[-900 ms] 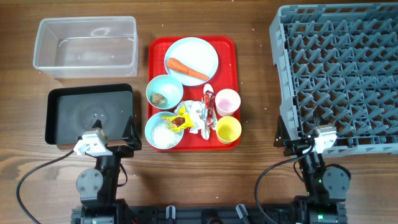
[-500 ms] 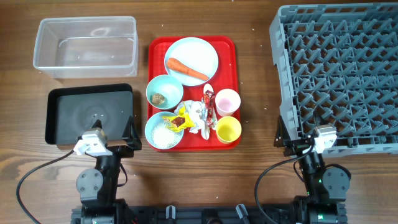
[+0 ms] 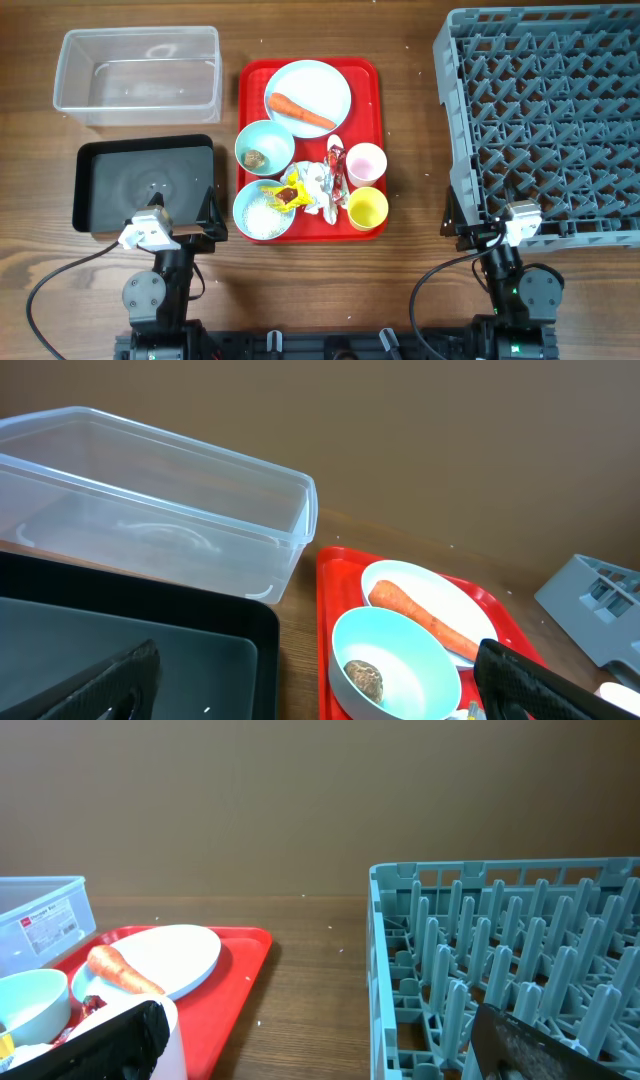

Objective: Sort waste into correct bins and load items into the dishwasher rack

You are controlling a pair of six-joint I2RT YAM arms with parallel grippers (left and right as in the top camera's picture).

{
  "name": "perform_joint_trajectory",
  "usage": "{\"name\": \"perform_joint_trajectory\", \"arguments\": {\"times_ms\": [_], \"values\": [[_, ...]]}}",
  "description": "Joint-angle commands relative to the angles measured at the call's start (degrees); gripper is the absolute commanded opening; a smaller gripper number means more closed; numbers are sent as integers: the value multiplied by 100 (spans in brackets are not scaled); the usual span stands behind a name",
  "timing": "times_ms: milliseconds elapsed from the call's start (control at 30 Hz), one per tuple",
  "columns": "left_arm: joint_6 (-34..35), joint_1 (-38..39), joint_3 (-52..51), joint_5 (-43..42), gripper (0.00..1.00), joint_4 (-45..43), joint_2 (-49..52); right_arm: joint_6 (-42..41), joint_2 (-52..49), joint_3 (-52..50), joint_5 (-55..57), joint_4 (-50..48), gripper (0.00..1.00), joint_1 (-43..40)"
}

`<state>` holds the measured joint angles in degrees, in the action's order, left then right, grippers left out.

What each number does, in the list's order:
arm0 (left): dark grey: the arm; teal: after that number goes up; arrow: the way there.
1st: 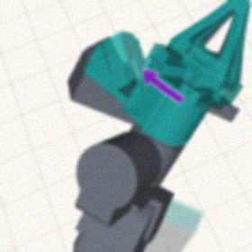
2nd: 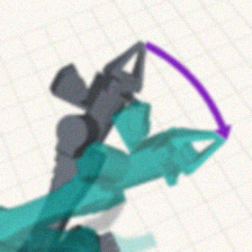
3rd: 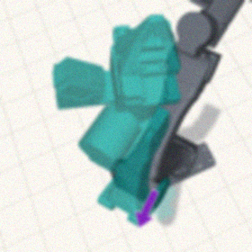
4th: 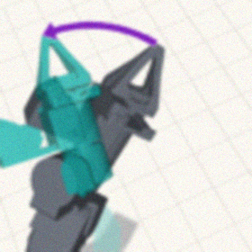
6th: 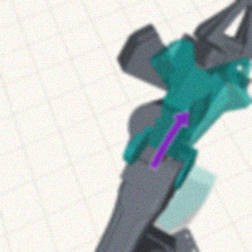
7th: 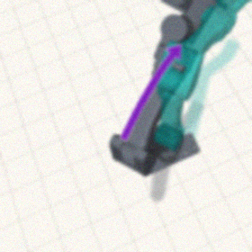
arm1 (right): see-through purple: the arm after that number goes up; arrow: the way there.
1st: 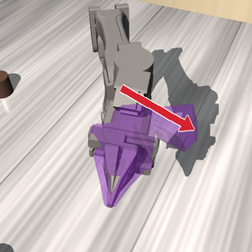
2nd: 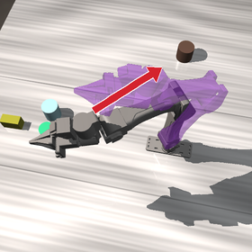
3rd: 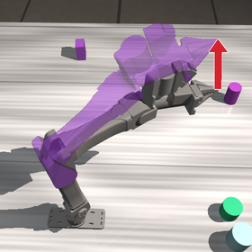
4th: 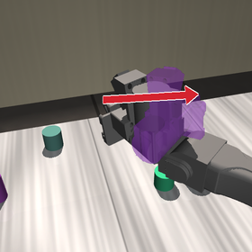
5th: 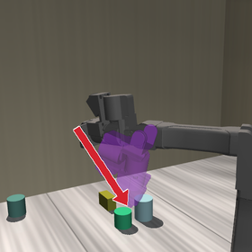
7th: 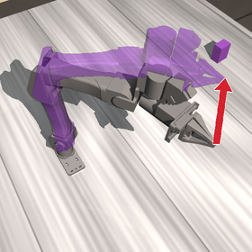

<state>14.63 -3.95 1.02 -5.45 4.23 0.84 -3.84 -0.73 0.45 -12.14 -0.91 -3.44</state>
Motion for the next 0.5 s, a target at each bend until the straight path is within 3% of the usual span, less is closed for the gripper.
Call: {"name": "perform_joint_trajectory", "arguments": {"times_ms": [0,467], "values": [[-94,-42,-68,57,100,-26,-50,-68,46,-15,74,-9,100,26],[-72,-42,-68,-11,100,-42,-46,-240,46,-15,31,-11,100,26]]}}
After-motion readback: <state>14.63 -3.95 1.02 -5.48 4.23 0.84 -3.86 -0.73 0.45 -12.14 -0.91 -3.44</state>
